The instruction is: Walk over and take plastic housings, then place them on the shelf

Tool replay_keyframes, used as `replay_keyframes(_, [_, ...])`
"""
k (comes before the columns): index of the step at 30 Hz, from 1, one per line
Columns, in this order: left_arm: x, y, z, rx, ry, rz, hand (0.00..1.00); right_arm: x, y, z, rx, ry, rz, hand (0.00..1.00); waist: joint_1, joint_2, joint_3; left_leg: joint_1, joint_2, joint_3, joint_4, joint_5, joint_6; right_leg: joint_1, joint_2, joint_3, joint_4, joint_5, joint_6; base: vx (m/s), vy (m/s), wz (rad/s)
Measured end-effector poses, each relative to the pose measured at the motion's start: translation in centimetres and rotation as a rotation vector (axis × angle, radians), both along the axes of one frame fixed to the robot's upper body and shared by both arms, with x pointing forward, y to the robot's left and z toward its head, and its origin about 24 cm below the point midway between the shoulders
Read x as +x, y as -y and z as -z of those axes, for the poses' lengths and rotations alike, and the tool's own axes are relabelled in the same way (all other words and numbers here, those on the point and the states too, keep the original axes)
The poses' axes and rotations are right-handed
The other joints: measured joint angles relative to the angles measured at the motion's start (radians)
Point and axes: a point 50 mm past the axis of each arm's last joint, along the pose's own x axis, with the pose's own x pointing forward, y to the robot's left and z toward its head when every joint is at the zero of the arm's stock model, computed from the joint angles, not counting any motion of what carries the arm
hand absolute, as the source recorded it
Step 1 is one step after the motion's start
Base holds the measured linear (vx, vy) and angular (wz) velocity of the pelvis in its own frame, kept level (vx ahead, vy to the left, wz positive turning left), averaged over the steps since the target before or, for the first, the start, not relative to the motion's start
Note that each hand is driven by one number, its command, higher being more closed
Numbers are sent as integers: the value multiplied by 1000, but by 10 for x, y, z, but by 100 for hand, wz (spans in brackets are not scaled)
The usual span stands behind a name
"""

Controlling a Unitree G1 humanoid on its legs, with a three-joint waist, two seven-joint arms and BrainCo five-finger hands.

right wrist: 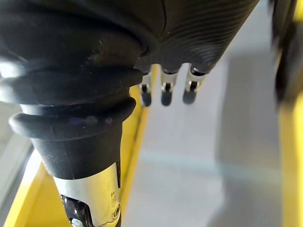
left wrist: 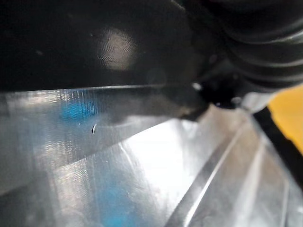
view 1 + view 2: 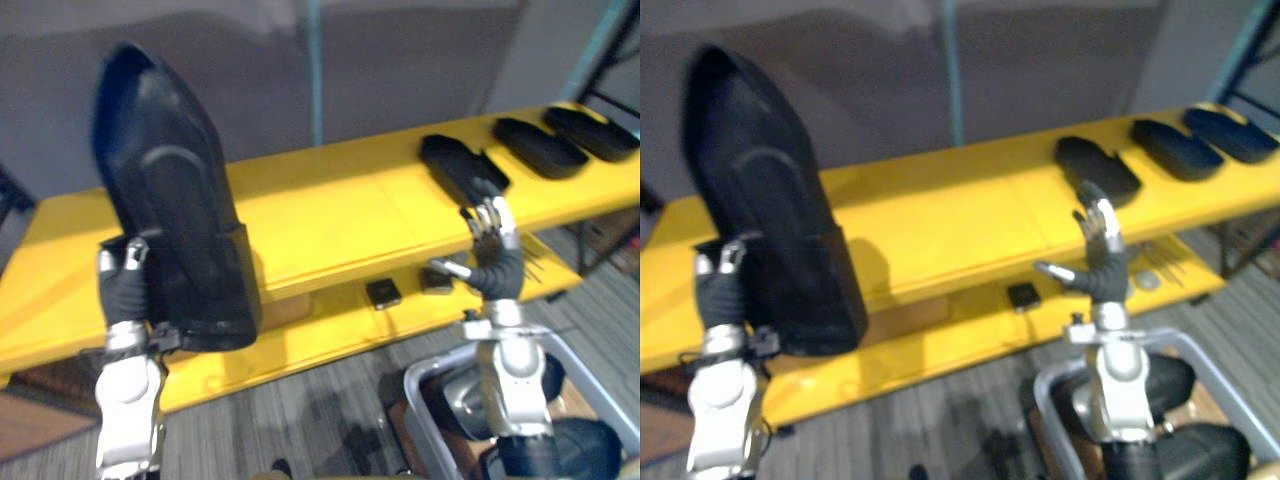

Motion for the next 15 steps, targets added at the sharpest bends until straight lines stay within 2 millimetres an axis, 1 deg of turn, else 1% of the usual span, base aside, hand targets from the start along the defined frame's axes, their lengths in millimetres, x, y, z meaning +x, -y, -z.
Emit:
replay_keyframes(1, [6,-3,4,-19,-27,-21,100,-3,2,1,-5,-10,11,0,-13,0,0,1,4,17,0,-2,-2,-5,6,13,-7,6,-2,12,-8,-83])
replay_keyframes(3, [27,-22,16,-54,-137,-112,100,-12,11,7,-37,-72,37,0,-50,1,0,8,16,76,0,-10,-14,-32,30,69,-24,22,-12,-4,-28,-76])
replay_keyframes(4, [31,-27,16,-64,-153,-135,100,-14,13,9,-49,-90,39,0,-60,1,0,7,21,88,0,-11,-15,-40,35,79,-28,26,-15,-7,-49,-65])
replay_keyframes(6, [44,-40,9,-87,-175,-194,100,-23,24,18,-90,-166,56,0,-85,2,2,4,28,121,5,-15,-21,-61,50,112,-36,35,-21,4,-45,-50])
replay_keyframes(8, [58,-51,-7,-117,-173,-243,100,-31,33,23,-119,-217,77,0,-112,9,12,0,37,138,20,-24,-28,-72,60,134,-34,37,-23,13,-34,-31])
replay_keyframes(9, [65,-60,-19,-125,-169,-279,100,-34,37,25,-125,-229,87,0,-127,13,18,-3,42,149,24,-26,-30,-83,65,145,-30,36,-24,7,-35,-29])
replay_keyframes(10, [71,-67,-31,-125,-163,-309,100,-35,38,25,-122,-233,89,0,-131,14,20,-10,45,159,29,-28,-32,-101,69,162,-23,35,-26,-4,-35,-31])
replay_keyframes(12, [81,-78,-55,-158,-152,-357,100,-36,41,24,-112,-227,98,0,-152,13,53,-12,51,170,48,-34,-31,-105,72,173,-17,35,-27,-24,-34,-25])
replay_keyframes(13, [85,-84,-66,-167,-160,-386,100,-37,43,24,-105,-223,104,0,-158,15,65,-12,57,186,56,-41,-32,-114,76,188,-13,35,-28,-36,-30,-25])
replay_keyframes(14, [86,-86,-70,-178,-166,-396,100,-37,43,24,-100,-221,103,0,-162,17,67,-13,60,190,56,-41,-33,-120,77,191,-10,35,-29,-23,-32,-23])
replay_keyframes(15, [88,-89,-74,-203,-187,-410,100,-38,43,24,-86,-222,101,0,-178,20,75,-12,60,192,56,-42,-34,-120,79,195,-9,33,-31,-7,-23,-17])
